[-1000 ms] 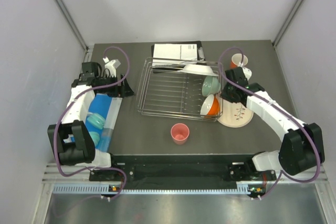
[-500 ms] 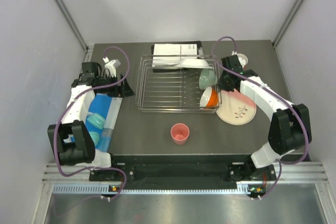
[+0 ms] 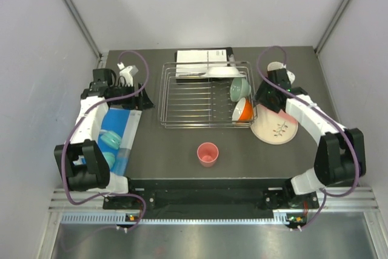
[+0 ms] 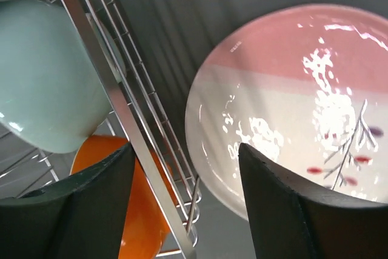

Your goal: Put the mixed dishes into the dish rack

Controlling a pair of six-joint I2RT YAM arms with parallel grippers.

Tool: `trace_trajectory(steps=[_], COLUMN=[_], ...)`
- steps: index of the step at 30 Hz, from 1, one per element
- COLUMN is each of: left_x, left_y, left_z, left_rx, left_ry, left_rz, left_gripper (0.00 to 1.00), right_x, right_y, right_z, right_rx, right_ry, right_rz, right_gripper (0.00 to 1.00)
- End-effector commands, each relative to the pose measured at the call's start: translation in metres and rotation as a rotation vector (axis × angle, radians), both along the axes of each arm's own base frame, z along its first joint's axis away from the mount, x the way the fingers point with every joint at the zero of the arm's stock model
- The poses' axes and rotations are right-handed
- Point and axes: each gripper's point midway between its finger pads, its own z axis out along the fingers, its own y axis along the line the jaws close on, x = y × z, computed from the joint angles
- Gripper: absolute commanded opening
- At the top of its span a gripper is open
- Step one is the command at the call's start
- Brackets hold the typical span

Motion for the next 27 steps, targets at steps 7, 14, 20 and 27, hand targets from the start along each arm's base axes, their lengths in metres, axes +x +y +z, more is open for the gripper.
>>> trace_trajectory(steps=[7,14,20,27], left_x=[0.015,0.002,-0.023,-0.051], left_y=[-0.001,-0.031,-0.088,-0.133], left_z=[0.125,0.129,0.115,0.113], left_rx=[0.027,-0.007,0.068,0.081], left_ry=[-0.308,-0.293,-0.319,-0.325], left_rz=[-0.048,-0.164,-0.379,-0.565], left_gripper=[0.83,0.83,0.82,0.8], right_x=[-0.015,-0.002,0.019,0.053], right_y=[-0.114,-0.115,-0.143,-0.162], right_z=[0.003,-0.027,-0.016,0.007], right_rx=[-0.032,-0.058,-0.089,-0.152], right_ry=[-0.03,0.043,0.005,-0.063], right_rz=[-0.358,-0.329,-0.415,-0.452], right_gripper=[0.67,0.68,0.67,0.66])
